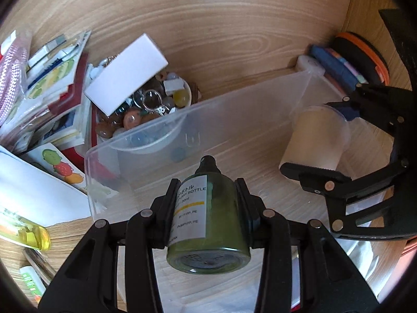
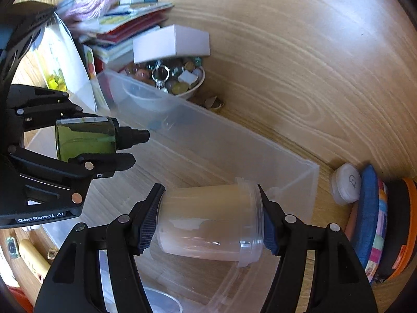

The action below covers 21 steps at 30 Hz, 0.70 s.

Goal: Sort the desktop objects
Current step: 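Carry the green bottle and clear cup over the plastic box and release both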

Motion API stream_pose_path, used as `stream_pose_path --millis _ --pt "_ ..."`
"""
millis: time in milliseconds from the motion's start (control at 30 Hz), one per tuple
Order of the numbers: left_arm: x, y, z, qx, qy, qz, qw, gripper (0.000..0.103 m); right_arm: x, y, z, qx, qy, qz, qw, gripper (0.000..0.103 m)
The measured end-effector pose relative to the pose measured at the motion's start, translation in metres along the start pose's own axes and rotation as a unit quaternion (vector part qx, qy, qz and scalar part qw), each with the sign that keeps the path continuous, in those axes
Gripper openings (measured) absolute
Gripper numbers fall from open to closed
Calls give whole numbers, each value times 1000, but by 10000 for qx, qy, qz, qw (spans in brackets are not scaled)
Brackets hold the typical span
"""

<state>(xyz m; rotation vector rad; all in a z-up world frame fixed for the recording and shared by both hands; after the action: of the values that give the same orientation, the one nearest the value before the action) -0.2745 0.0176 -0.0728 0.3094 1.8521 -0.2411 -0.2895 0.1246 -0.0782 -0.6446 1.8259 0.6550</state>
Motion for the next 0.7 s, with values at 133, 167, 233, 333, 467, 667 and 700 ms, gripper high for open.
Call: stream_pose_path --millis 133,167,233,333,467,667,700 --pt "0 3 2 21 -18 -116 9999 41 7 -2 0 -10 -113 -23 9999 63" --pt "0 3 2 -12 -30 -149 9999 41 6 -2 1 -2 -94 -41 9999 63" --pt "2 4 2 2 -127 -170 9998 41 6 -2 1 -8 -101 -84 9999 63" --pt "3 4 3 42 -154 -248 9996 41 6 -3 2 -32 -131 -71 9999 63" --pt "3 5 4 90 -125 -337 9993 44 6 0 3 40 -154 -100 9998 63" --pt "-2 9 5 47 2 -407 9992 64 0 -1 8 20 -115 7 9999 64" --pt "-2 9 4 36 10 -396 9992 65 -4 -2 9 -13 -55 44 10000 64"
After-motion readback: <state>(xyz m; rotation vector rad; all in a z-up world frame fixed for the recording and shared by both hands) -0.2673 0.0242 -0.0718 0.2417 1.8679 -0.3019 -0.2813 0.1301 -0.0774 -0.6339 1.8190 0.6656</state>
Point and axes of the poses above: each gripper's, at about its wrist camera, not at the fingertips, and x roughly the way its jaws point, y to its right, z to its underside, the point moved 1 cm from there along x, roughly the way its jaws point, and after that the axes turned 13 degrees about -y, right-handed, at the moved point
